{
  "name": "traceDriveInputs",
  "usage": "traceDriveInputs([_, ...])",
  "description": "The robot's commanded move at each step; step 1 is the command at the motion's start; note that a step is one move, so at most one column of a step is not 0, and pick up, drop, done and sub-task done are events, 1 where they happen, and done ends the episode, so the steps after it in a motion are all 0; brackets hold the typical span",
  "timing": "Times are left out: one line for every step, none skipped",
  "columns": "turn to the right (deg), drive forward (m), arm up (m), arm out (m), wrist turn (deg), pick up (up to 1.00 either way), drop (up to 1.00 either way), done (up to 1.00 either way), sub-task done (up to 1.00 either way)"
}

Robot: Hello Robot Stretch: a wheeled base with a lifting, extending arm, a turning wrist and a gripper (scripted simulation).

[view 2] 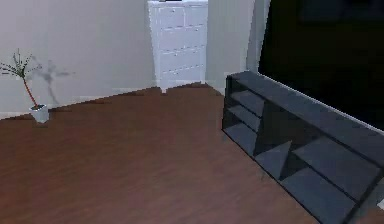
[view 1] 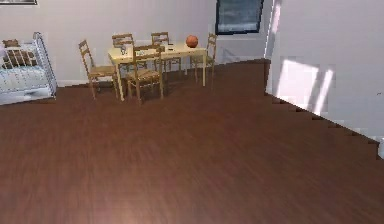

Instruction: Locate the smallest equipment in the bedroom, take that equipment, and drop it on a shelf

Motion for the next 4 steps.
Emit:
traceDriveInputs([0.0, 1.00, 0.00, 0.00, 0.0, 0.00, 0.00, 0.00, 0.00])
traceDriveInputs([0.0, 1.00, 0.00, 0.00, 0.0, 0.00, 0.00, 0.00, 0.00])
traceDriveInputs([0.0, 1.00, 0.00, 0.00, 0.0, 0.00, 0.00, 0.00, 0.00])
traceDriveInputs([0.0, 0.05, 0.00, 0.00, 0.0, 0.00, 0.00, 0.00, 0.00])
